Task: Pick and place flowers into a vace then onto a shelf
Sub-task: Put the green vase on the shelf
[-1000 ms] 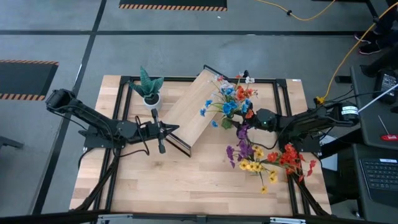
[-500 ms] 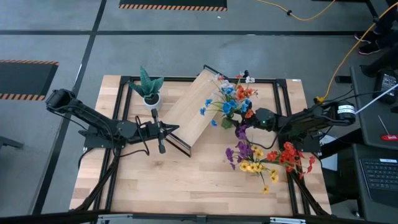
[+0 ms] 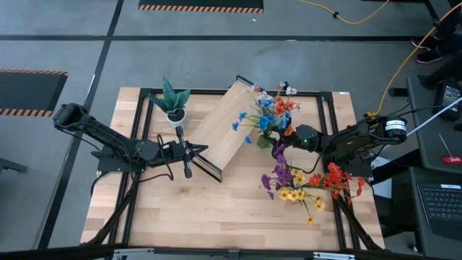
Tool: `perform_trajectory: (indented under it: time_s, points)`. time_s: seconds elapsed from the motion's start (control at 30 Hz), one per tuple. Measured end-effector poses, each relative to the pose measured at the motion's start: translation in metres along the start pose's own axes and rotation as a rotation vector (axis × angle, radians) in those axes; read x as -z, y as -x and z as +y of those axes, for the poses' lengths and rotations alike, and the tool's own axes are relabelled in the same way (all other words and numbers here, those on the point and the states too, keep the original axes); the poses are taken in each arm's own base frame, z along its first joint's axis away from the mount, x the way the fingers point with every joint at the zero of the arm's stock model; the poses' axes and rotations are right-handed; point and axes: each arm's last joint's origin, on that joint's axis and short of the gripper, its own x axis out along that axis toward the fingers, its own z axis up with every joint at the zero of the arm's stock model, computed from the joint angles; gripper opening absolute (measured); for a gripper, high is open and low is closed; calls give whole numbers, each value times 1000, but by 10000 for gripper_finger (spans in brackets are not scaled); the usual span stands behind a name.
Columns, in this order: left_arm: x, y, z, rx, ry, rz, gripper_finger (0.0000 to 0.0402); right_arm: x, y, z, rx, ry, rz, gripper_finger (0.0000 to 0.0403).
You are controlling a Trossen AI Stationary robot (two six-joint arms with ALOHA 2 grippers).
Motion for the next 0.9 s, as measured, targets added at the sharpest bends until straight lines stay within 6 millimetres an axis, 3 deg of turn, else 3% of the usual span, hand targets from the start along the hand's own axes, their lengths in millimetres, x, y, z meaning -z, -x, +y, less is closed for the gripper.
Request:
perform_trajectory:
  time_s: [0.27,0.9]
  points:
    - [0,0,0,0,0,0,1,0,0,0,1,28,0,112]
    - [0,0,0,0,3,0,5,-13,16,-3,3,68,19,112]
